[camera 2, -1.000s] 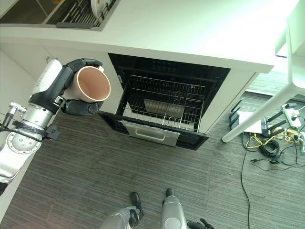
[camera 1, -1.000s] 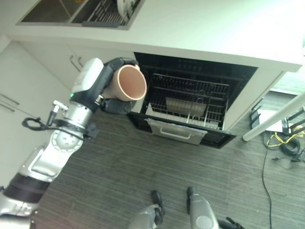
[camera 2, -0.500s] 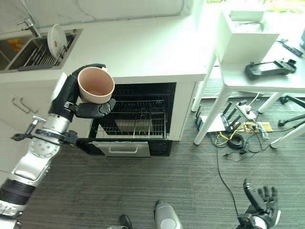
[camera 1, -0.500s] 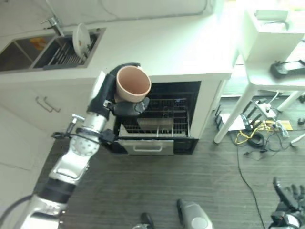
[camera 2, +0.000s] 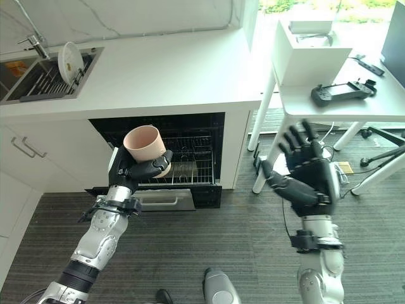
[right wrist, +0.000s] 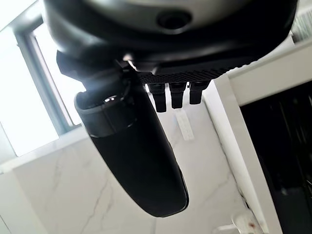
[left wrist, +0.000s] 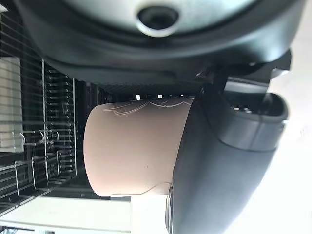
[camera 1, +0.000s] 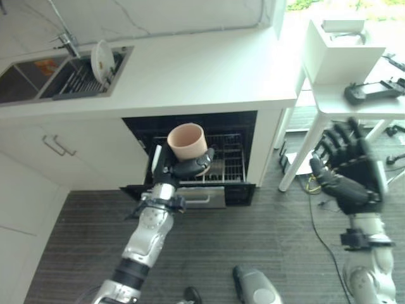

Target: Place the dishes in the dishwasher.

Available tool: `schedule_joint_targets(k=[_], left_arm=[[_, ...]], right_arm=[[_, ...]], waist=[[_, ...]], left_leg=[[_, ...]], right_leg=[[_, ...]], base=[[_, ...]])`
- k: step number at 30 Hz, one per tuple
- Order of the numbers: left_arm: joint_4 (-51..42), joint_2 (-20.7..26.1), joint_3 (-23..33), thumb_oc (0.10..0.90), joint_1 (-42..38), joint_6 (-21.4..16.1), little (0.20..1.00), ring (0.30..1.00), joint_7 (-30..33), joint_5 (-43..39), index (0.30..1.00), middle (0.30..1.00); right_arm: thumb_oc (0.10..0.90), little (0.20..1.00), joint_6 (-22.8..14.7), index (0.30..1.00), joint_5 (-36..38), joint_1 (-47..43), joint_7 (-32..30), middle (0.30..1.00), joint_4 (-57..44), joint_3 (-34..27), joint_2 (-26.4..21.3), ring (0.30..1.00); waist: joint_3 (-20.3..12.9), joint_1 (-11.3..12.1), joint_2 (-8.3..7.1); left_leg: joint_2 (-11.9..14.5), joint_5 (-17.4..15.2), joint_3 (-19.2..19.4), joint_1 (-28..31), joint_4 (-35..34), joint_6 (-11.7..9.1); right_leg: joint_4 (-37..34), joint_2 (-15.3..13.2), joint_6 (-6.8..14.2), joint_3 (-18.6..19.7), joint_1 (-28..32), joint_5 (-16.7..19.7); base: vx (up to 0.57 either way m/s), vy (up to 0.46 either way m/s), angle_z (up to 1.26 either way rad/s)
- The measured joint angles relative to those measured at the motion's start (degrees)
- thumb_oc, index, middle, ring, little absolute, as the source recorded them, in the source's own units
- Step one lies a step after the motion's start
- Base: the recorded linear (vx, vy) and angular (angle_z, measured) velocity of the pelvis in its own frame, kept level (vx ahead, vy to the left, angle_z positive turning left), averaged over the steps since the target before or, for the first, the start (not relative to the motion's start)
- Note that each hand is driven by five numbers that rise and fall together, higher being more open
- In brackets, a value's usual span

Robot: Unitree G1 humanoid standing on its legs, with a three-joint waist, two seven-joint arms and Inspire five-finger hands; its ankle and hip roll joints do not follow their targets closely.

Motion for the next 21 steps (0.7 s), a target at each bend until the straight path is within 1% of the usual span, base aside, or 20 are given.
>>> schedule_joint_targets(k=[2,3,4,7,10,12,15,17,21], left_arm=[[0.3,-0.69,-0.56,0.4,0.25,0.09,0.3,0.3,0.11,-0.74,0.3,0.3],[0.51,-0.82,-0.89,0.4,0.43,0.09,0.3,0.3,0.3,-0.55,0.3,0.3],[0.54,-0.81,-1.28,0.4,0.53,0.09,0.3,0.3,0.42,-0.53,0.3,0.3],[0.58,-0.7,-3.19,0.4,0.92,0.0,0.3,0.3,1.45,3.07,0.3,0.3],[0.57,-0.67,-4.01,0.4,0.91,-0.74,0.3,0.3,3.7,7.29,0.3,0.3],[0.57,-0.57,-4.05,0.4,0.91,-1.14,0.3,0.3,5.66,10.74,0.3,0.3],[0.57,-0.07,-4.37,0.4,0.9,-2.64,0.3,0.3,7.58,13.95,0.3,0.3],[0.56,0.72,-4.96,0.4,0.7,-3.01,0.3,0.3,8.78,16.18,0.3,0.3],[0.56,1.55,-6.52,0.4,0.33,-3.14,0.3,0.3,8.98,20.57,0.3,0.3]], right_arm=[[0.8,0.9,2.08,0.9,-0.71,-1.17,0.54,0.9,-0.12,3.82,-1.06,0.9],[0.8,0.9,3.58,0.9,-0.7,-2.17,0.25,0.9,-0.3,6.35,-1.42,0.9],[0.8,0.9,4.19,0.9,-0.71,-2.7,0.17,0.9,-0.29,7.67,-1.45,0.9],[0.8,0.9,6.21,0.9,-2.03,-5.2,-1.26,0.9,-0.43,12.86,-2.61,0.9],[0.8,0.9,8.41,0.9,-2.95,-6.96,-3.26,0.9,-0.43,15.81,-3.3,0.9],[0.8,0.9,8.73,0.9,-2.95,-8.09,-5.32,0.9,-0.4,17.52,-3.36,0.9],[0.8,0.9,8.73,0.9,-3.77,-9.97,-7.94,0.9,-0.4,18.68,-3.38,0.9],[0.8,0.9,8.97,0.9,-4.09,-11.81,-10.27,0.9,-0.35,19.45,-3.36,0.9],[0.8,0.9,9.83,0.9,-4.08,-15.13,-12.14,0.9,-0.13,21.16,-3.27,0.9]], waist=[[-0.05,0.35,0.08],[-0.08,1.72,0.13],[-0.08,1.99,0.14],[-0.31,3.78,0.52],[-0.32,5.48,0.52],[-0.32,6.18,0.52],[-0.32,6.35,0.52],[-0.32,6.47,0.52],[-0.32,7.76,0.52]], left_leg=[[-0.11,0.07,-0.55,-0.02,-0.01,0.1],[-0.14,0.08,-0.6,-0.06,0.0,0.12],[-0.19,0.13,-0.69,-0.04,0.02,0.18],[-0.34,0.29,-2.0,-0.17,0.09,0.27],[-0.4,0.32,-2.19,-0.22,0.12,0.29],[-0.48,0.34,-2.28,-0.26,0.14,0.32],[-0.6,0.39,-3.04,-0.64,0.37,0.38],[-0.63,0.4,-3.71,-0.8,0.62,0.39],[-0.62,0.4,-4.01,-0.64,0.79,0.39]], right_leg=[[-0.58,-0.19,-0.14,-0.62,0.52,0.1],[-0.64,-0.27,-0.16,-0.7,0.63,0.11],[-0.7,-0.34,-0.23,-0.94,0.78,0.16],[-0.89,-0.73,-0.4,-2.07,1.33,0.22],[-0.81,-0.84,0.12,-2.22,1.36,-0.14],[-0.71,-0.92,0.09,-2.38,1.36,-0.16],[-0.71,-1.11,0.05,-3.03,1.46,-0.22],[-0.76,-1.24,-0.03,-3.65,1.81,-0.25],[-0.81,-1.29,0.14,-3.92,2.16,-0.36]], base=[[-0.02,0.001,0.15],[0.0,-0.005,0.06],[-0.02,-0.008,0.11],[-0.01,-0.007,0.15],[0.0,-0.008,0.05],[0.01,-0.009,0.03],[0.01,-0.014,0.13],[0.01,-0.011,0.14],[0.01,-0.008,0.04]])
